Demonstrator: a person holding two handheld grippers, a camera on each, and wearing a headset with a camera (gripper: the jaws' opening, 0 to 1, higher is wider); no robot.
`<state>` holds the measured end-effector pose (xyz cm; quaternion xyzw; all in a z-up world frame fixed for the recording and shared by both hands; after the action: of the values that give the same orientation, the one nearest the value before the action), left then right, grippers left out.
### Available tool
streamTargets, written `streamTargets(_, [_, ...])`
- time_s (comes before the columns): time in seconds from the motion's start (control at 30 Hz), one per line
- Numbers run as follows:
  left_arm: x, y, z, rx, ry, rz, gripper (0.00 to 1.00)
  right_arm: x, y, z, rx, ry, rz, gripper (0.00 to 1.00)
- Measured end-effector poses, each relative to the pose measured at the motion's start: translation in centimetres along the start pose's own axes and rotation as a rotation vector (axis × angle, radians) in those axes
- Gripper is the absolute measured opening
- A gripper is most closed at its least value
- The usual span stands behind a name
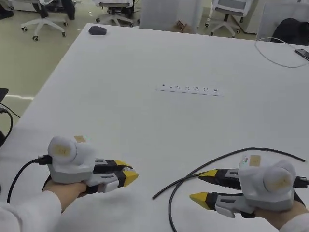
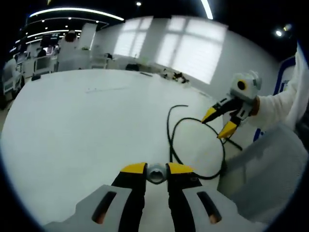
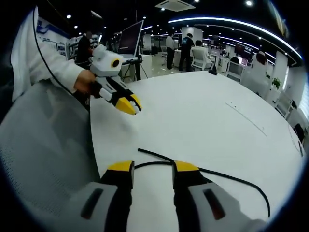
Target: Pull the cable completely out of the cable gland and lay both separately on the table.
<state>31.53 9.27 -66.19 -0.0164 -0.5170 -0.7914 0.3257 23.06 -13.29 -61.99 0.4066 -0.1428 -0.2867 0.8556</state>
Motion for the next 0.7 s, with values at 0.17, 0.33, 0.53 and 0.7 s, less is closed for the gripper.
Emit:
streamTargets(0.17, [-1.2, -0.5, -1.8, -0.018, 0.023, 0.006, 0.17, 0.4, -0.9, 0.8, -0.013, -0.024, -0.031, 0.31])
streamTargets(0.33, [-1.3, -1.1, -2.9, -0.053, 0.024, -0.018, 0.17, 0.4, -2.0, 1.3, -0.01, -0.06, -0.084, 0.31])
streamTargets(0.53, [-1.4, -1.5, -3.9, -0.062, 0.028, -0.008, 0.17, 0.1, -2.8, 1.5, -0.008, -0.078, -0.126, 0.31])
streamTargets(0.7, [-1.4, -2.2, -4.5, -0.088, 0.034, -0.003, 0.17, 0.0, -3.2, 1.4, -0.003, -0.091, -0.16, 0.31])
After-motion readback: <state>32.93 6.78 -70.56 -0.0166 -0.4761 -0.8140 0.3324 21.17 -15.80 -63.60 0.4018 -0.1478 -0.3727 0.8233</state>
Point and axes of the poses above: the centre of the closed fingertips' face, and the gripper's own axes: z roughly backward along the fingers, x roughly to its right, y roughly out of its top, the point moved 7 cm from there along z, roughly backward along the fingers, and after that the axes turned 3 degrees about z, right-handed, at the moved point
